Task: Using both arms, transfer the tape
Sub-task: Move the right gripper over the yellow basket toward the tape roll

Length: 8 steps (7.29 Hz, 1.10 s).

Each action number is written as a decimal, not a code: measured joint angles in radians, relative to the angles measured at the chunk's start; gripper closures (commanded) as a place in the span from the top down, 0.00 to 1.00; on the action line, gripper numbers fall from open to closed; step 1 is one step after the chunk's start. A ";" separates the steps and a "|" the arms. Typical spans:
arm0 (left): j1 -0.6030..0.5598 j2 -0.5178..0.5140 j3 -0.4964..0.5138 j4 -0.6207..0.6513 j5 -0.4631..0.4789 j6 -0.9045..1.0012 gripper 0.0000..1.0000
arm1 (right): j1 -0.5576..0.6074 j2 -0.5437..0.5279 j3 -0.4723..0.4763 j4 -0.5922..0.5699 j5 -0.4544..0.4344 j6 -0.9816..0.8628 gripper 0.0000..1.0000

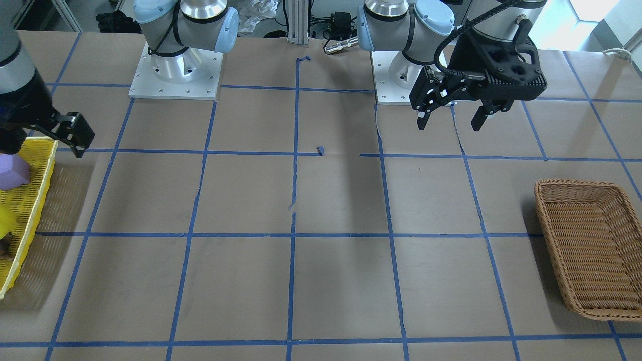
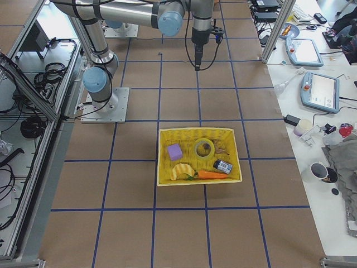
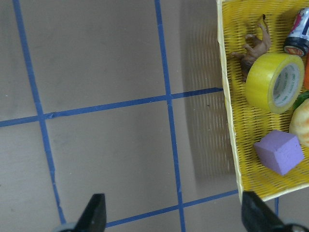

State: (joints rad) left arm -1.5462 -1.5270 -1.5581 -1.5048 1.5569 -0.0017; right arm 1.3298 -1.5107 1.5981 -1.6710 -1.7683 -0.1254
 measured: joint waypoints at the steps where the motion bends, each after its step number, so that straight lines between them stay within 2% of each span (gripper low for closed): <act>1: 0.000 0.000 0.000 0.000 0.001 0.000 1.00 | -0.068 0.033 0.000 -0.052 0.059 -0.092 1.00; 2: 0.000 0.000 0.000 0.000 0.001 0.000 1.00 | -0.136 0.068 0.002 -0.117 0.118 -0.170 0.89; 3: 0.000 -0.001 0.000 0.000 0.001 -0.001 1.00 | -0.214 0.112 0.006 -0.169 0.153 -0.274 1.00; 5: 0.000 -0.002 0.000 0.000 -0.001 -0.003 1.00 | -0.356 0.193 0.028 -0.245 0.241 -0.453 1.00; 8: -0.001 -0.003 0.000 0.000 -0.004 -0.004 1.00 | -0.452 0.277 0.047 -0.309 0.291 -0.494 1.00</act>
State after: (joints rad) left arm -1.5472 -1.5298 -1.5585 -1.5049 1.5534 -0.0054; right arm 0.8774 -1.2335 1.6451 -1.9801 -1.4769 -0.6195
